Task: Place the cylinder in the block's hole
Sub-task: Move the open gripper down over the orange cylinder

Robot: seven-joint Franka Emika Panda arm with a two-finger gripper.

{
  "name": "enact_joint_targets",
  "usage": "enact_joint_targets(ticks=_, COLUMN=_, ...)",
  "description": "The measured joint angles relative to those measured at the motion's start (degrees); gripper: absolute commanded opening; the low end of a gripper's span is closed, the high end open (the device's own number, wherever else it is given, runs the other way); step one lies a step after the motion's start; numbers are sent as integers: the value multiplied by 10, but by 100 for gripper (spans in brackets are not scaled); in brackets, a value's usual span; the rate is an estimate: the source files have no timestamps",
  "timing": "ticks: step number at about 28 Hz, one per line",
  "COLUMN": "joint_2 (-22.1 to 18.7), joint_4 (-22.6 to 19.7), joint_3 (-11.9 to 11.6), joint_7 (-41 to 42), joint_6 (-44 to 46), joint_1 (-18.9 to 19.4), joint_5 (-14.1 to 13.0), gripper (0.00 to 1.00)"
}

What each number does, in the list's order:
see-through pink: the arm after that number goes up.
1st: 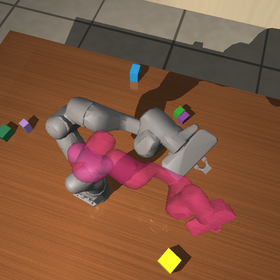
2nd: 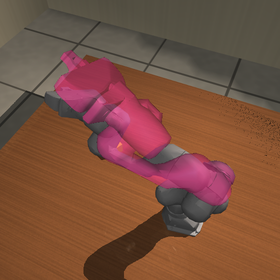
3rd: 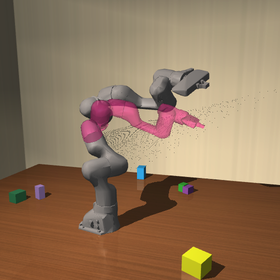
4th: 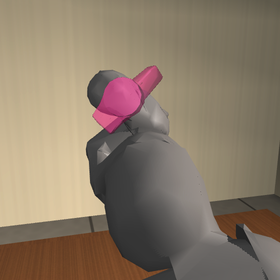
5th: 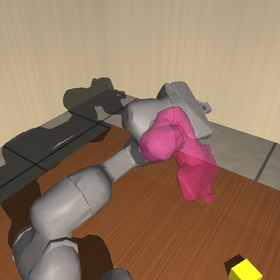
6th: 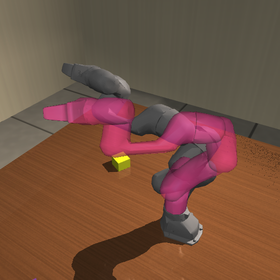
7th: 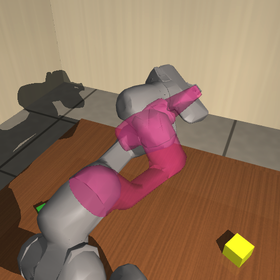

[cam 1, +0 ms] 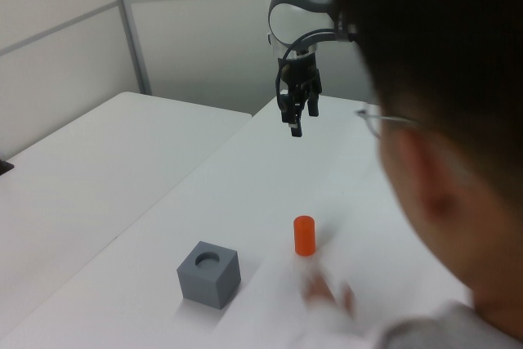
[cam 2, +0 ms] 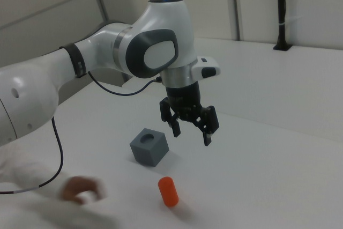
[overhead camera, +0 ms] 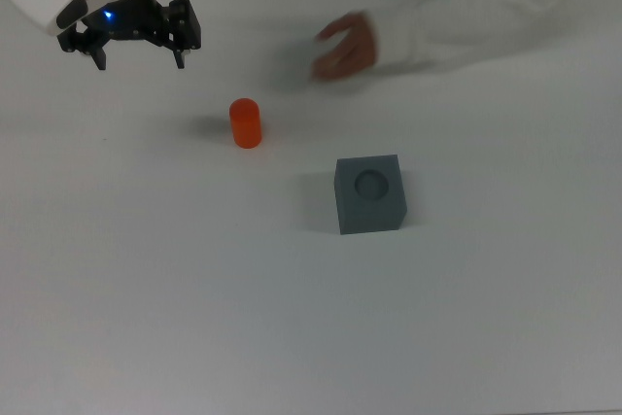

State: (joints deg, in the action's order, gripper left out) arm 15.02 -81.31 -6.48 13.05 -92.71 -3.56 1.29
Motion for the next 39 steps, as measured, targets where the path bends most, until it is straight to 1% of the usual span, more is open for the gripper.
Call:
enact_joint_targets(ticks=15, joint_2=9, joint_4=-1, joint_3=0, joint_7=1, joint_6=0, joint_1=0, joint_5=0, gripper=100)
enact_joint_targets(ticks=20, joint_2=16, joint_4=-12, joint_3=5, joint_7=19, joint_6=-8, joint_1=1, joint_5=0, gripper=100)
enact_joint_targets(ticks=25, joint_2=15, joint_4=-55, joint_3=7, joint_7=31, joint_6=-67, joint_1=7, joint_5=0, gripper=100)
enact_joint_targets(ticks=31, joint_2=-7, joint_4=-134, joint_3=9, joint_7=35, joint_6=-154, joint_1=17, joint_5=0, gripper=100)
enact_joint_targets(ticks=36, joint_2=-41, joint_4=-209, joint_3=23, joint_7=35, joint_6=-207, joint_1=17, joint_5=0, gripper=100)
enact_joint_targets(ticks=39, joint_2=-60, joint_4=-252, joint_3=35, joint_7=36, joint_6=-229, joint_1=18, joint_5=0, gripper=100)
